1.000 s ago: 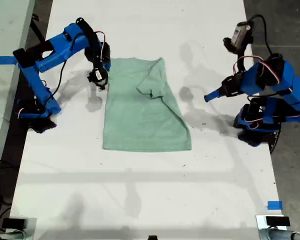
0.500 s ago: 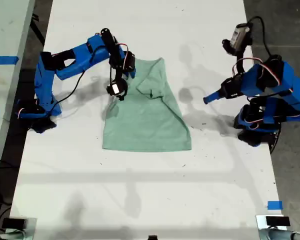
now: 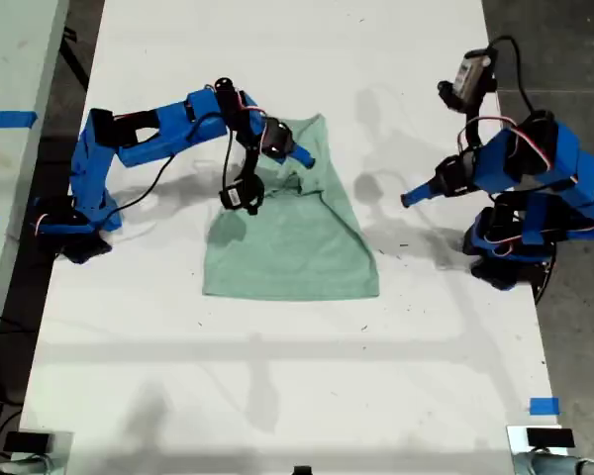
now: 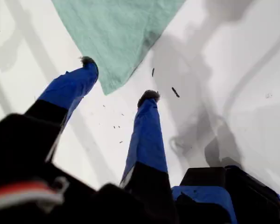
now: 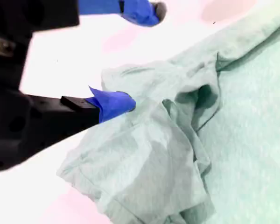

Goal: Fold tshirt

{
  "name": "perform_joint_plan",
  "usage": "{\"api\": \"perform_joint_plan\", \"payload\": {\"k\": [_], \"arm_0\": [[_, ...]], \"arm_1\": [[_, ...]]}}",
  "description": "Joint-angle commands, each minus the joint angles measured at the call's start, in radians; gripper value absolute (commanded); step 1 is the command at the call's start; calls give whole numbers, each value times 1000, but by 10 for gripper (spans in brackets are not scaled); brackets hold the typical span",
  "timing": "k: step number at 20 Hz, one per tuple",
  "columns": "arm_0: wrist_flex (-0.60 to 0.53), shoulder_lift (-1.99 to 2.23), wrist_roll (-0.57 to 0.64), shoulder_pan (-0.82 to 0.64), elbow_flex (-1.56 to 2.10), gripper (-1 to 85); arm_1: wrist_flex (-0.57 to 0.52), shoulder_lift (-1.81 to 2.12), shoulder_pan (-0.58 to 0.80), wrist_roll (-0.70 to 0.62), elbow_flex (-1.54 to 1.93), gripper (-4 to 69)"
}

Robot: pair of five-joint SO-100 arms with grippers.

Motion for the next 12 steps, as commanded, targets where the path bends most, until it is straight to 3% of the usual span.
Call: {"api": "perform_joint_plan", "payload": {"k": [1, 5, 8, 12], "arm_0": [[-17, 183, 8, 25, -60, 287], [117, 385, -15, 23, -6, 292], [192, 534, -98, 84, 169, 283], [118, 781, -307, 239, 588, 272]], "arm_1": [[-31, 15, -14, 14, 2, 223], [-40, 14, -51, 29, 29, 225], [-72, -3, -100, 44, 41, 226], [-173, -103, -167, 54, 89, 279]]}}
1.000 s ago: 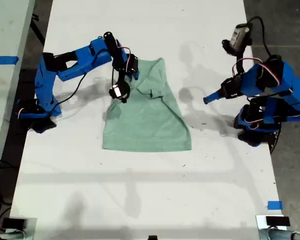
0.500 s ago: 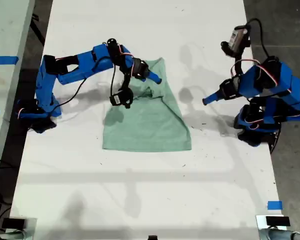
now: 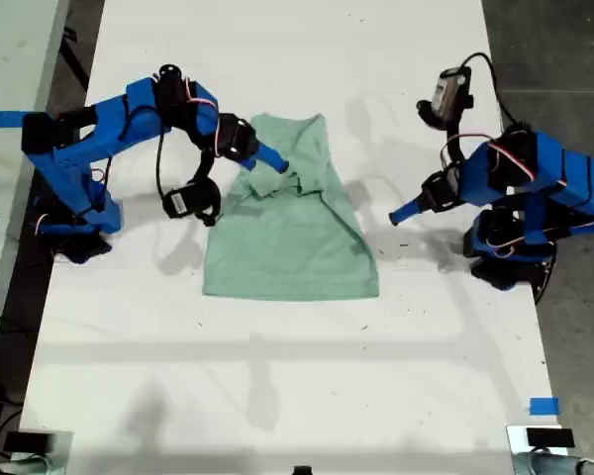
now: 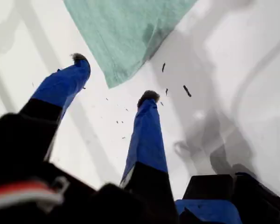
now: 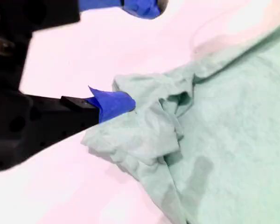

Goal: Fold tshirt

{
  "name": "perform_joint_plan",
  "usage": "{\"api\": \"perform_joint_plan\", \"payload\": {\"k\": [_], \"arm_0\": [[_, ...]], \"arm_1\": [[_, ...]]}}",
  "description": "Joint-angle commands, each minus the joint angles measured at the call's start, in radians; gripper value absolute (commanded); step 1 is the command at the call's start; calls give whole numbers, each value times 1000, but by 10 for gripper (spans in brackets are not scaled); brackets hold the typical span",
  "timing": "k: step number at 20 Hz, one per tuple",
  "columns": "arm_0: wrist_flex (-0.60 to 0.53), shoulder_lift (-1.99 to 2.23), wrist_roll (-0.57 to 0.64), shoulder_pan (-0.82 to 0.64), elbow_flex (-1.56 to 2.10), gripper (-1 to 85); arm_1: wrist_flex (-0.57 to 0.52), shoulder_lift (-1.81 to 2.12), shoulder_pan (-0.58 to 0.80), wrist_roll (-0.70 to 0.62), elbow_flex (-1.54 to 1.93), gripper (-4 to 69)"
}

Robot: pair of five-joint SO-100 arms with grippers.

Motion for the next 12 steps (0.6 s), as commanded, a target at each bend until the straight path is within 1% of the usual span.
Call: {"api": "perform_joint_plan", "payload": {"k": [1, 4, 6, 9, 12], "arm_0": [[-80, 247, -160, 112, 279, 269], [-115, 374, -341, 221, 538, 268], [-141, 439, -422, 279, 649, 269], [-184, 512, -488, 330, 747, 267], [-184, 532, -492, 322, 773, 266]], "arm_1": [[-98, -55, -48, 14, 14, 289], [-189, -109, -71, 15, 55, 300], [-229, -156, -83, 15, 64, 309], [-279, -225, -101, 26, 71, 316], [-302, -268, -104, 25, 72, 321]]}}
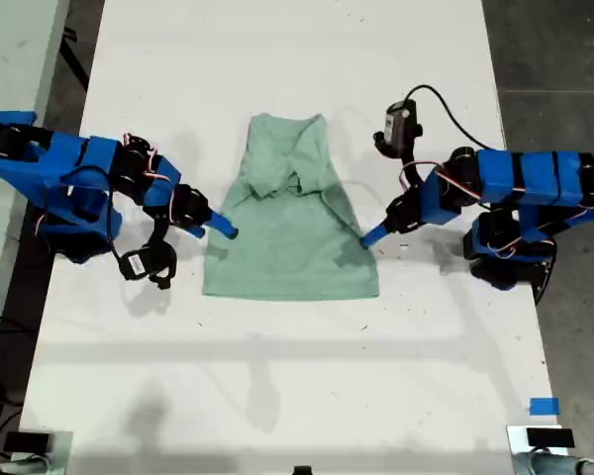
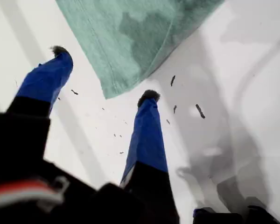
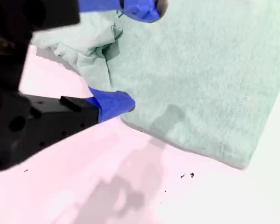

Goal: Fold tshirt

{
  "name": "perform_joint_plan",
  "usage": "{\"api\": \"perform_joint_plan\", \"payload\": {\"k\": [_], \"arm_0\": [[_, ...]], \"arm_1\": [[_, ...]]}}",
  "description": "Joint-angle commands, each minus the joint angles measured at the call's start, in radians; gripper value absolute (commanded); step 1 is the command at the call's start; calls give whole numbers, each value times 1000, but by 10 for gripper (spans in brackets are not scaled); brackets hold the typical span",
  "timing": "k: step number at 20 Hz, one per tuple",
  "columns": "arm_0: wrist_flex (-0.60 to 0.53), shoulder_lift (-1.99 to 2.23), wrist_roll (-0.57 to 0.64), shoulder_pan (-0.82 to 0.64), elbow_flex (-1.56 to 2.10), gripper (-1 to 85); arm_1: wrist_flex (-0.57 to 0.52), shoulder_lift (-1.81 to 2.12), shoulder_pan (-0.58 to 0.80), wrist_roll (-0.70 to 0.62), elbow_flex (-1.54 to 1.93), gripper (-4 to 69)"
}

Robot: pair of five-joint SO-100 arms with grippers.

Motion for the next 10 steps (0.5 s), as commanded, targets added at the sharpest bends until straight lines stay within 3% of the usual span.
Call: {"api": "perform_joint_plan", "payload": {"k": [1, 10], "arm_0": [[-18, 54, -9, -5, -3, 267], [-44, 54, 26, -37, 14, 266]], "arm_1": [[-37, -8, -9, -3, -8, 326], [-204, -316, 0, -6, -2, 333]]}}
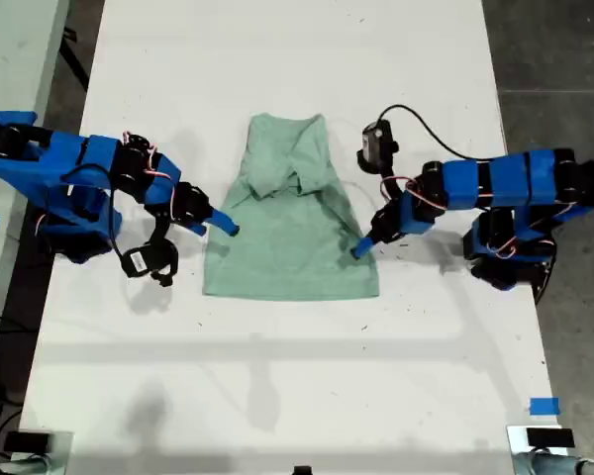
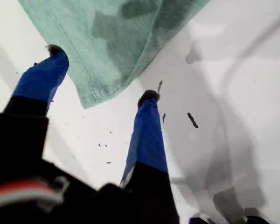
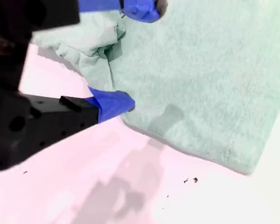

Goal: Fold tshirt

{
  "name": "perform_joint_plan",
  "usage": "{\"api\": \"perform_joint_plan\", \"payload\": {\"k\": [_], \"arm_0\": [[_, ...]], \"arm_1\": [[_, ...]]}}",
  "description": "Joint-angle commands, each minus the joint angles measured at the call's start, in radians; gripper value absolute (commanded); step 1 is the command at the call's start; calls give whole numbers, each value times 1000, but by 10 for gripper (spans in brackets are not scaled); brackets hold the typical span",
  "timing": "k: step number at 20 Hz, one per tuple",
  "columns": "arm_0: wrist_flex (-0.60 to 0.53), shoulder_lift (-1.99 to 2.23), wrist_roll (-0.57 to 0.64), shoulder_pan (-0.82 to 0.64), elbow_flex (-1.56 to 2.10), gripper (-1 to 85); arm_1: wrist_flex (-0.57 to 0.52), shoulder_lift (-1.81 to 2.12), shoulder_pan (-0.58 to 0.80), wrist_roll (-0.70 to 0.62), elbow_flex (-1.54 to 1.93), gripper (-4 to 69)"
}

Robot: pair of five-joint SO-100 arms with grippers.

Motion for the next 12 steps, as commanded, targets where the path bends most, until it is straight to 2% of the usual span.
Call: {"api": "perform_joint_plan", "payload": {"k": [1, 5, 9, 12], "arm_0": [[-18, 49, 12, -12, -5, 266], [-15, 49, 14, -12, 3, 265], [-14, 49, 20, -15, 6, 265], [-14, 49, 25, -18, 6, 264]], "arm_1": [[-71, -104, 5, -8, -54, 324], [-126, -267, 35, -14, -103, 208], [-110, -380, 43, -32, -187, 11], [-75, -387, 43, -55, -222, -8]]}}
